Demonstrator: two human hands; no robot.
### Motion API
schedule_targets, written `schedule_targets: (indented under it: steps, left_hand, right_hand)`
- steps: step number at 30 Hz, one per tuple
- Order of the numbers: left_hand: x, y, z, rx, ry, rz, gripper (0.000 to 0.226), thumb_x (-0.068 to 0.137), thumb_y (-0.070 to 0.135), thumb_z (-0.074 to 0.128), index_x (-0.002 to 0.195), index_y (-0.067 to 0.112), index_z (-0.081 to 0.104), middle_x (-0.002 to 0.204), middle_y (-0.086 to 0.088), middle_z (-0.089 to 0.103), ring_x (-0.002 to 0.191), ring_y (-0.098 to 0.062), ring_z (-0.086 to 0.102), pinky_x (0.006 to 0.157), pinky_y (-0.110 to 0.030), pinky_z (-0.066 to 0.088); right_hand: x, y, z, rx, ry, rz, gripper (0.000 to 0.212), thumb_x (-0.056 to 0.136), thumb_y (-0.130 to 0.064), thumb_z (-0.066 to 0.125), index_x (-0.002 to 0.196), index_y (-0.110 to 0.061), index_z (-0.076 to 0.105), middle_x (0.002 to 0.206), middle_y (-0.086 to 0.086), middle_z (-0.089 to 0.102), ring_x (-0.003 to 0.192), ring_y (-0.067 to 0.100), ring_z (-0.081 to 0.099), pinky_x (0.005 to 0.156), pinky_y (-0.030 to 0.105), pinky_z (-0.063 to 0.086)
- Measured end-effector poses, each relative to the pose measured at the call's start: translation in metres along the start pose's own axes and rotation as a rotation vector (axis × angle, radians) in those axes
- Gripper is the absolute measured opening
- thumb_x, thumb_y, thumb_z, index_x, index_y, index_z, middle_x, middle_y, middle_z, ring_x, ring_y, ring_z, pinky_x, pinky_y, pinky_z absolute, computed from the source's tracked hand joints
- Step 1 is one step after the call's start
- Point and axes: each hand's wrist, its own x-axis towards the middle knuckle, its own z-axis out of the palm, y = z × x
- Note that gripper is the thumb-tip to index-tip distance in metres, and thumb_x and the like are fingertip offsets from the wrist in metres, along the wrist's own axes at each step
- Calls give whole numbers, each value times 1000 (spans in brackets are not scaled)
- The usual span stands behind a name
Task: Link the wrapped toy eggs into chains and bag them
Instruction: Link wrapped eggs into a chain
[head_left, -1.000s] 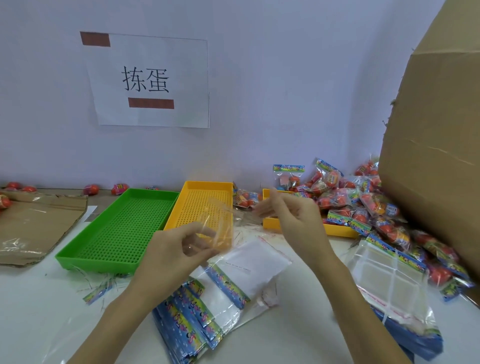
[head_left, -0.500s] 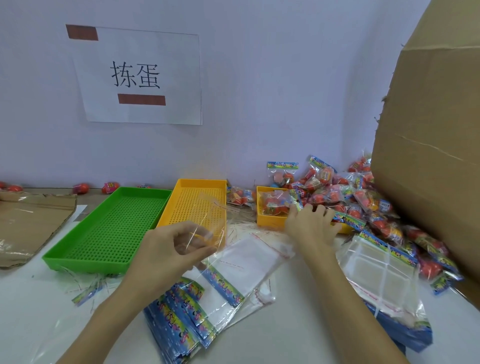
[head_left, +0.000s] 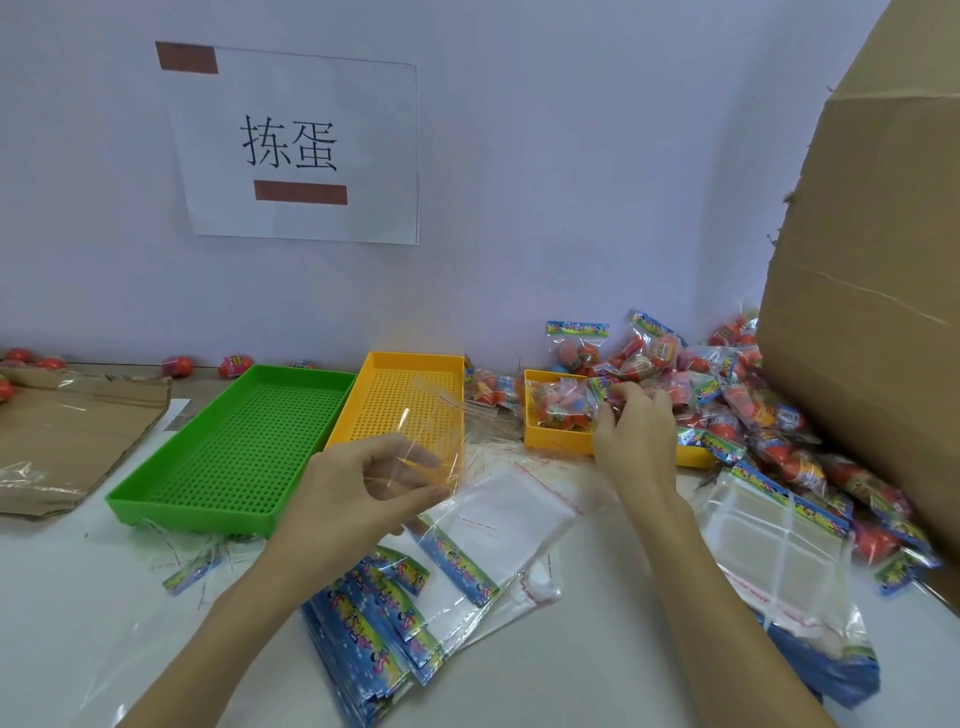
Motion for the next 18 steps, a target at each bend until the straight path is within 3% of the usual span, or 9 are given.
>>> schedule_targets:
  steps: [3, 6, 8, 10, 12, 15, 18]
  left_hand:
    - [0, -2, 3, -19, 8, -19, 26, 76, 25, 90, 98, 20, 77, 85, -1, 81, 66, -24, 78, 60, -31, 62]
    - [0, -3, 4, -9, 11, -24, 25, 77, 23, 90, 98, 20, 77, 84, 0, 80, 65, -23, 77, 59, -28, 61]
    - [-1, -4, 4, 9, 9, -20, 26, 77, 24, 91, 99, 22, 76, 84, 1, 80, 64, -22, 77, 58, -27, 61]
    - [-1, -4, 5, 27, 9, -4, 27, 78, 23, 91, 100, 24, 75, 84, 1, 80, 64, -21, 77, 59, -28, 61]
    - [-2, -4, 6, 54, 14, 19, 30, 77, 23, 91, 102, 26, 75, 84, -3, 79, 64, -19, 77, 62, -27, 60]
    - [-4, -4, 8, 81, 21, 58, 33, 77, 22, 91, 104, 28, 73, 83, 2, 79, 63, -16, 77, 66, -23, 58]
    - [-5, -2, 9, 82, 32, 108, 37, 79, 21, 90, 108, 34, 71, 83, 3, 78, 64, -15, 77, 66, -20, 56]
  right_hand:
    - [-15, -20, -10, 329, -52, -72, 26, 98, -14, 67, 123, -18, 70, 116, 3, 65, 98, 12, 65, 87, 26, 56]
    - [-33, -43, -20, 773, -267, 18, 31, 94, -16, 73, 122, -29, 70, 107, -13, 71, 90, -8, 67, 67, 10, 53]
    - [-45, -55, -23, 952, -371, -18, 31, 93, -12, 74, 122, -22, 72, 99, -16, 76, 92, -10, 68, 70, 6, 51]
    - [-56, -67, -24, 1056, -431, -112, 28, 92, -9, 74, 120, -14, 73, 102, -12, 78, 98, -1, 71, 78, 10, 52]
    - [-65, -75, -23, 1052, -419, -238, 28, 90, -8, 77, 118, -13, 73, 106, -3, 78, 104, 8, 72, 85, 18, 55]
    - [-76, -78, -15, 805, -328, -476, 31, 90, -10, 78, 118, -20, 73, 111, 1, 72, 102, 15, 72, 88, 31, 60]
    - [-79, -77, -11, 713, -365, -525, 33, 92, -13, 76, 122, -26, 71, 114, -4, 65, 95, 13, 74, 80, 35, 63]
